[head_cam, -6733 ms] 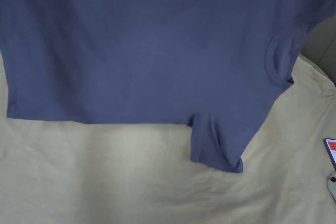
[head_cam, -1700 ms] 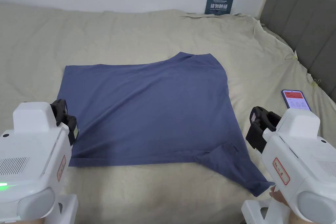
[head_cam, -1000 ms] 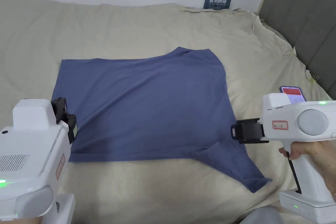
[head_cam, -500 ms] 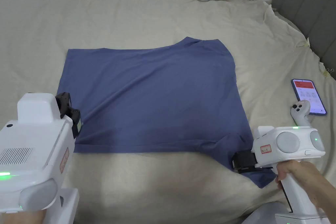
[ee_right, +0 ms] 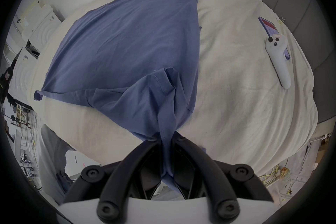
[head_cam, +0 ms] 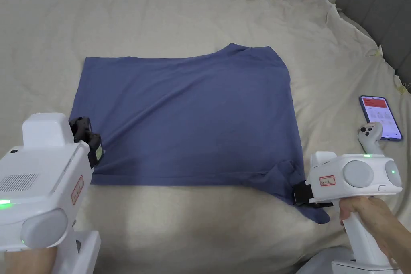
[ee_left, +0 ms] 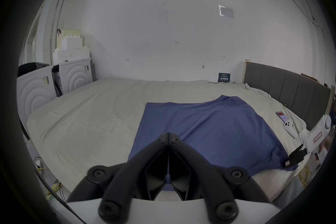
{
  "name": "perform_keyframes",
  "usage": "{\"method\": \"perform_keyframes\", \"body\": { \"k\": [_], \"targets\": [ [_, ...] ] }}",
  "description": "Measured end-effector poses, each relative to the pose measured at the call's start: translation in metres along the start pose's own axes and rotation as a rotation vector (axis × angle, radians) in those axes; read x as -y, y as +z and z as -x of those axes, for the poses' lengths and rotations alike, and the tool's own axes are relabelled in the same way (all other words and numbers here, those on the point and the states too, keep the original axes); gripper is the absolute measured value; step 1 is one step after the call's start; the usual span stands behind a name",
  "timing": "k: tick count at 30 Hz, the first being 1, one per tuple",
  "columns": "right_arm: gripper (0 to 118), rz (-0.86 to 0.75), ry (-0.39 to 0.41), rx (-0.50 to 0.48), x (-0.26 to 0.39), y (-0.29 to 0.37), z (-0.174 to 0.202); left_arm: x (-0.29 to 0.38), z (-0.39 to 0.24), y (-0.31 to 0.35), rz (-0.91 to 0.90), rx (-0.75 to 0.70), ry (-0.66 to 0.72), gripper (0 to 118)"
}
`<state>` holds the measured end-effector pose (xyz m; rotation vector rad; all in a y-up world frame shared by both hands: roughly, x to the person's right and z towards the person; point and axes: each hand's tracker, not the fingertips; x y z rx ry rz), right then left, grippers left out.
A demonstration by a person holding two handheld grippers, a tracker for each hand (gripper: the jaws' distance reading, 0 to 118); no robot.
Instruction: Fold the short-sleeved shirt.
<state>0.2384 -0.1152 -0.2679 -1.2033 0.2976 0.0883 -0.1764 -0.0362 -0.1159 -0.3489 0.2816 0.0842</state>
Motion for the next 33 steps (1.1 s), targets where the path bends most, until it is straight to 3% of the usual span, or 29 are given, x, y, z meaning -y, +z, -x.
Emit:
{"method": "perform_keyframes", "body": {
  "k": [1,2,3,4,5,8,14,18,25,29,31,33],
  "targets": [
    [8,-0.003,-0.003,-0.006,0.0,0.001,-0.001,-0.001,0.003,-0.002,0.016,0.008,0.016,43],
    [8,-0.009,-0.003,-0.01,0.001,0.003,-0.001,-0.003,0.004,-0.004,0.038,0.003,0.031,78],
    [8,-0.016,0.0,-0.007,0.001,0.005,-0.001,-0.005,0.006,-0.007,0.061,0.004,0.031,98],
    [8,-0.019,0.001,-0.005,0.001,0.007,-0.001,-0.007,0.008,-0.009,0.076,0.001,0.026,111],
    [8,-0.025,0.001,-0.009,0.001,0.01,0.0,-0.009,0.01,-0.011,0.089,-0.01,0.021,118],
    [8,-0.039,-0.002,-0.013,0.001,0.015,0.001,-0.018,0.021,-0.015,0.133,0.011,0.036,118],
    [8,-0.046,0.014,-0.008,0.0,0.016,0.004,-0.027,0.057,-0.04,0.391,0.068,0.113,118],
    [8,-0.045,0.022,-0.003,-0.002,0.015,0.005,-0.024,0.081,-0.07,0.65,0.071,0.086,118],
    [8,-0.036,0.018,0.003,-0.002,0.012,0.006,0.004,0.102,-0.11,0.894,0.007,-0.018,115],
    [8,-0.032,0.019,0.005,-0.002,0.011,0.008,0.024,0.096,-0.128,0.979,-0.032,-0.125,91],
    [8,-0.031,0.018,0.009,-0.002,0.01,0.008,0.028,0.092,-0.131,0.975,-0.027,-0.136,86],
    [8,-0.028,0.011,0.006,-0.002,0.01,0.008,0.028,0.088,-0.131,0.94,-0.042,-0.128,57]
  ]
}}
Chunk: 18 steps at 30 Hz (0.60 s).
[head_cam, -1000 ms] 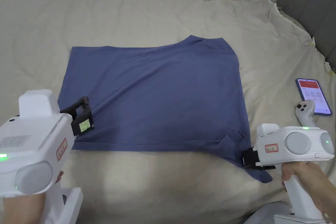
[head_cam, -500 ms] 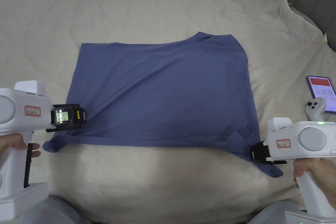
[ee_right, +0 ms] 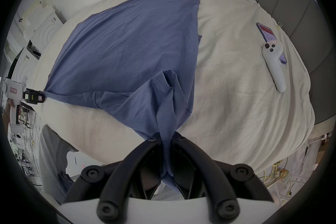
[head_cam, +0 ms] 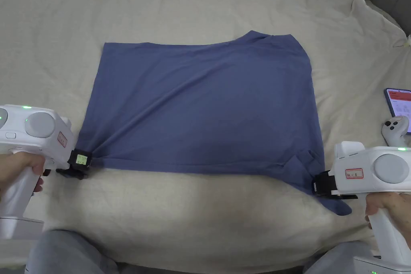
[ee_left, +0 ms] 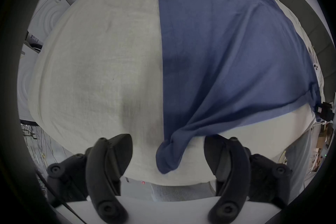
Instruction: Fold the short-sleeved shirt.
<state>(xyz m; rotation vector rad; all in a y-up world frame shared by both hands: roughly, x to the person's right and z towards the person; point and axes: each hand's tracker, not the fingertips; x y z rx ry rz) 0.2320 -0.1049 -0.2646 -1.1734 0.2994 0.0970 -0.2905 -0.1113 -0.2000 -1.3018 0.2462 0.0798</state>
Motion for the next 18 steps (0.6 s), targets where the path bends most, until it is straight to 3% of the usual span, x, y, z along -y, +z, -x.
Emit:
{"method": "perform_keyframes", "body": {
  "k": [2,3,5,7,10,18],
  "targets": [
    [8,0.001,-0.002,0.002,0.0,-0.001,0.0,0.0,0.0,0.003,-0.044,0.046,0.021,21],
    [8,0.002,-0.002,0.0,0.0,-0.001,0.0,0.001,-0.003,0.005,-0.052,0.072,0.016,12],
    [8,0.003,-0.003,0.0,0.001,-0.001,0.0,0.003,-0.008,0.006,-0.048,0.065,-0.018,4],
    [8,0.004,-0.002,-0.001,0.001,-0.002,0.0,0.006,-0.014,0.007,-0.051,0.026,-0.088,1],
    [8,0.004,0.0,-0.007,-0.001,0.001,-0.001,0.007,-0.013,0.014,-0.061,0.031,-0.08,0],
    [8,-0.041,0.006,-0.091,-0.02,0.046,-0.009,0.001,0.018,0.057,-0.159,0.193,0.051,0]
  ]
}}
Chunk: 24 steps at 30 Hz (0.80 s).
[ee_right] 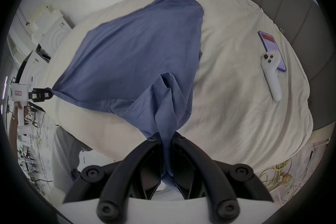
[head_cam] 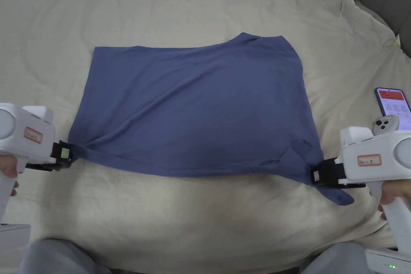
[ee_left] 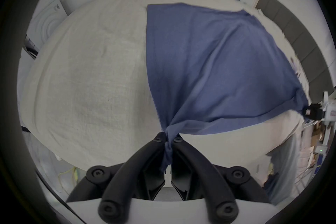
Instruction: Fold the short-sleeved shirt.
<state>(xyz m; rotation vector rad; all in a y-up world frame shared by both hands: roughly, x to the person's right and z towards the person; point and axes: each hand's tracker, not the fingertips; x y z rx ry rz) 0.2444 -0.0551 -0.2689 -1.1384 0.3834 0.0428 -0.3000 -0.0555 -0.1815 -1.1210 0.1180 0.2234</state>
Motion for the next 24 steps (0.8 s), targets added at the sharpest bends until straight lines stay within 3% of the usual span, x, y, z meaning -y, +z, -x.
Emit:
{"method": "perform_keyframes", "body": {
  "k": [6,11,15,18,24],
  "targets": [
    [7,-0.054,-0.013,-0.059,-0.048,0.031,-0.008,-0.031,0.012,0.017,-0.074,0.047,0.109,0],
    [8,-0.062,-0.038,-0.001,-0.094,0.025,-0.012,-0.062,0.004,0.009,-0.137,0.019,0.183,0],
    [8,-0.051,-0.149,0.023,-0.127,0.005,-0.024,-0.086,0.001,-0.006,-0.189,-0.003,0.278,0],
    [8,-0.032,-0.183,0.086,-0.144,-0.014,-0.03,-0.102,0.001,-0.023,-0.193,-0.038,0.315,0],
    [8,0.007,-0.266,0.119,-0.17,-0.064,-0.038,-0.126,-0.009,-0.06,-0.179,-0.108,0.309,0]
  ]
}}
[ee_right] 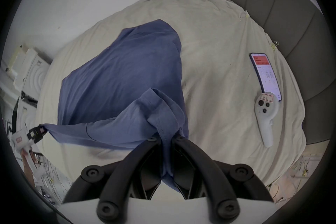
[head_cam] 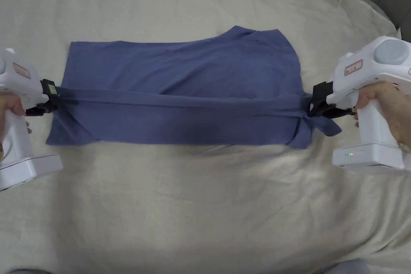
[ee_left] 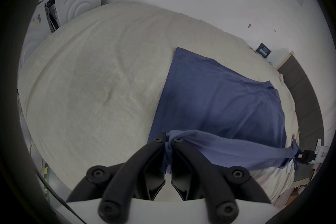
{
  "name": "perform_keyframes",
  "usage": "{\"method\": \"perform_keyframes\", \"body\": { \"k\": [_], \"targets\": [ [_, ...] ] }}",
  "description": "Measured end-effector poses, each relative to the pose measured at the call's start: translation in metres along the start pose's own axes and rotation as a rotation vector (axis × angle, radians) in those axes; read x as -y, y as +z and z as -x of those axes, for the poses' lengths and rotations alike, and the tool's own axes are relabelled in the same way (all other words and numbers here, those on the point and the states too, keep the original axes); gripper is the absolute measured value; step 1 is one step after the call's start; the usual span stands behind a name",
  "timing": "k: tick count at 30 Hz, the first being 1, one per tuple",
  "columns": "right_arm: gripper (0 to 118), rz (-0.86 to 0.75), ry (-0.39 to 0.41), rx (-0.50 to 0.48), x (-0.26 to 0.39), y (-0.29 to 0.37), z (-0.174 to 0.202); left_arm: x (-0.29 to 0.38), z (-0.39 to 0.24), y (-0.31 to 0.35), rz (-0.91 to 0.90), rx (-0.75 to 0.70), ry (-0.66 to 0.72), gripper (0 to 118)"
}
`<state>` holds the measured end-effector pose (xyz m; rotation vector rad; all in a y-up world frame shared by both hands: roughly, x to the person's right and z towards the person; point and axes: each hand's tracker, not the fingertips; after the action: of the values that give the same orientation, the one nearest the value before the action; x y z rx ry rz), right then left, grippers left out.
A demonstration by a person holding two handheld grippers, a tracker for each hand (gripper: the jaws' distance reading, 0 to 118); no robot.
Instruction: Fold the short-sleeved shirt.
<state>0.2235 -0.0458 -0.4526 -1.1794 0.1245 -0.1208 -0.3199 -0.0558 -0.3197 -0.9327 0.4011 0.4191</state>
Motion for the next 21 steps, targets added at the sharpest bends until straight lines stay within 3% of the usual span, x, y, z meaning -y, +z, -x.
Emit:
{"method": "perform_keyframes", "body": {
  "k": [9,19,20,21],
  "targets": [
    [8,0.068,-0.03,0.075,-0.032,-0.06,0.009,-0.018,-0.019,-0.056,0.035,-0.098,-0.118,0],
    [8,0.085,-0.031,0.106,-0.035,-0.082,0.007,-0.014,-0.017,-0.084,0.075,-0.123,-0.142,0],
    [8,0.078,-0.035,0.107,-0.033,-0.083,0.007,-0.014,-0.018,-0.083,0.079,-0.123,-0.15,2],
    [11,0.068,-0.037,0.11,-0.03,-0.083,0.008,-0.013,-0.019,-0.083,0.079,-0.121,-0.161,12]
  ]
}}
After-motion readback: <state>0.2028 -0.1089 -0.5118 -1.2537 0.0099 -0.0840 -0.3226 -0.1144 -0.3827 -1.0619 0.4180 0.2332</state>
